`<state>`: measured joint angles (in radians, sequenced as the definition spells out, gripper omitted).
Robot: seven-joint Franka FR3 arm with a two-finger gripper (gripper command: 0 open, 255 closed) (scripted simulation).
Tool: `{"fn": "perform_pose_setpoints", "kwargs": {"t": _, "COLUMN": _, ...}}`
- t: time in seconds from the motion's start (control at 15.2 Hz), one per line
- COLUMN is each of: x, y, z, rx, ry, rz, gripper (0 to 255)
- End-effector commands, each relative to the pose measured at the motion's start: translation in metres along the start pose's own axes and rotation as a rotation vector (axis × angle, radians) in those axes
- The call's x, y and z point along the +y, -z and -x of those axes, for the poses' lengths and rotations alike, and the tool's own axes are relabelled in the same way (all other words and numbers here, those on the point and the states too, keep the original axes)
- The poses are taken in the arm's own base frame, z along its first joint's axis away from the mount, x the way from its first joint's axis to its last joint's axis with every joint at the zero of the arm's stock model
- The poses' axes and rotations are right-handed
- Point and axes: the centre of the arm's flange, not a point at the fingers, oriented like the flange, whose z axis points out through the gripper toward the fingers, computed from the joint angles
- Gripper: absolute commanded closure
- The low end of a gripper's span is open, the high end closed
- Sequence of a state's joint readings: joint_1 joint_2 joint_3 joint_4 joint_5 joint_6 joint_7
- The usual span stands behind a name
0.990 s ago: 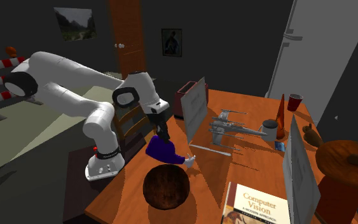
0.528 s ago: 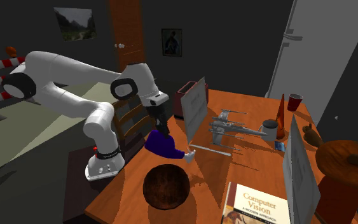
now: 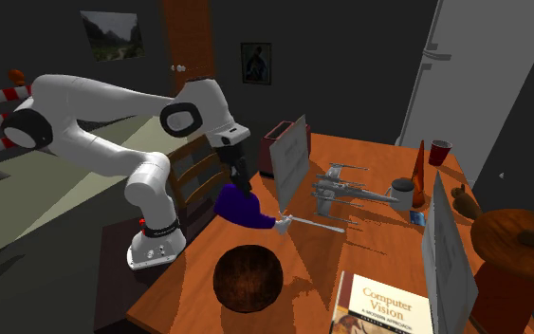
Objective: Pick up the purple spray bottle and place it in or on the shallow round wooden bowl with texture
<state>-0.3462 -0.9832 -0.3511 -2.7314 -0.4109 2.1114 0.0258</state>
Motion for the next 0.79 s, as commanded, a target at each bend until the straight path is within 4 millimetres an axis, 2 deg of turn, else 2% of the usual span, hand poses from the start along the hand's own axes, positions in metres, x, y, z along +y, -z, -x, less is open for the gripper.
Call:
{"fn": "perform_pose_setpoints", "kwargs": {"t": 0.0, "x": 0.019, "y": 0.0, "z": 0.006, "rx": 0.0, "ry": 0.0, "rz": 0.0, "gripper": 255}}
{"fn": "perform_pose_setpoints", "kwargs": {"t": 0.66, "x": 0.142, "y": -0.014, "z": 0.051, "rx": 0.0, "ry": 0.0, "rz": 0.0, "gripper": 255}}
{"fn": "perform_pose_setpoints", "kwargs": {"t": 0.73, "x": 0.148, "y": -0.014, "z": 0.053, "rx": 0.0, "ry": 0.0, "rz": 0.0, "gripper": 255}}
